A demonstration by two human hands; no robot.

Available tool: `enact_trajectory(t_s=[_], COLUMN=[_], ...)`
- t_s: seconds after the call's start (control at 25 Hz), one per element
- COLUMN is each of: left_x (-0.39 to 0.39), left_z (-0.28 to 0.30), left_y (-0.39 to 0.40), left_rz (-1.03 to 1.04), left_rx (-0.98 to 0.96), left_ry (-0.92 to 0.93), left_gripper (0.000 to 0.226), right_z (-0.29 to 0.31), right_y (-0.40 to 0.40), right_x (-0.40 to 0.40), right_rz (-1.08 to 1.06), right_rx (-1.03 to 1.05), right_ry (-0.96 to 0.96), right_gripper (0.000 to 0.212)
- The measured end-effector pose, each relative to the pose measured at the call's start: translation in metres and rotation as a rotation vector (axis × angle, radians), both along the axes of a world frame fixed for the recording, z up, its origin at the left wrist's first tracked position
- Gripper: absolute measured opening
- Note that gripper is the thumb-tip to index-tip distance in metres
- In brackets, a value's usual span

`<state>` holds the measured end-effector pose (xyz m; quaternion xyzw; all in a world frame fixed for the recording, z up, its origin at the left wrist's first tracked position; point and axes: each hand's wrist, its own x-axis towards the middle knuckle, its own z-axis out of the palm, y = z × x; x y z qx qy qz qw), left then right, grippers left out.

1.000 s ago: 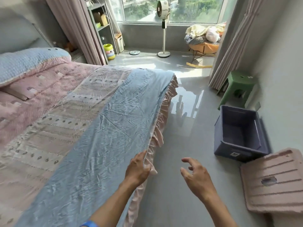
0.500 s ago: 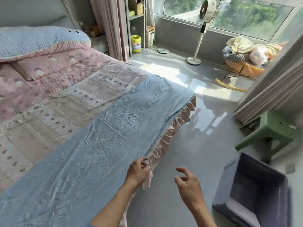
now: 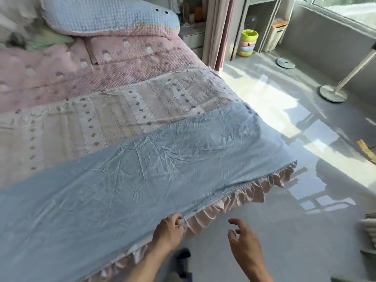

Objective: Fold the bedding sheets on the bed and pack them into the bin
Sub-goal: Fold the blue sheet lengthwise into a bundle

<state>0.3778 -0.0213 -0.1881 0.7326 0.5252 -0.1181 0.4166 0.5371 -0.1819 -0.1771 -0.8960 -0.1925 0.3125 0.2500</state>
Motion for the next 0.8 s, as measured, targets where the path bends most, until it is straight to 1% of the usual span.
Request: enact_trajectory(t_s=[0.08,0.16,0.24,0.36,0.48,0.56,0.6,0.68,0.8], left_x=[0.033,0.071,0.111,0.168,0.213,0.238,0.249,0.265,0.269], left_z=[-0.022,-0.05,-0.074,-0.119,-0.167,-0.196,-0.211,-0.238,-0.259], left_y=[0.013,0.032,0.048,0.059,0.06,0.056,0.055,0.05,0.05], left_rz=[0.062,0.07,0.01,-0.07,-0.18,-0.202,-0.184,-0.161,-0.21], left_rx=[0.007,0.041,0.118,0.208,0.178,0.177,0.201,0.318,0.496], left_ry=[0.026,0.046,0.087,0.145,0.24,0.329,0.39,0.489,0.549], left_gripper=[0.032,0.034,0.034,0.033,0.033,0.038,0.042,0.048,0.048], right_z=[-0.015,-0.037,-0.061,-0.11,-0.168,-0.206,-0.223,-0.258,-0.283], right_y=[0.034,0.067,0.089,0.112,0.121,0.127,0.133,0.141,0.145], right_x=[0.045,0.085,0.124,0.187,0.229,0.256,0.271,0.3,0.326], right_rz=[0.146,0.235,0.256,0.39,0.558,0.721,0.812,0.987,1.169], right_rx=[-0.02,-0.043,-0.059,-0.04,-0.084,-0.037,0.0,0.04,0.056], right_ry=[-0.014,-0.073,-0.173,-0.243,-0.25,-0.314,-0.359,-0.425,-0.524], right_gripper=[0.029,0.028,0.025,0.019,0.021,0.022,0.021,0.02,0.027])
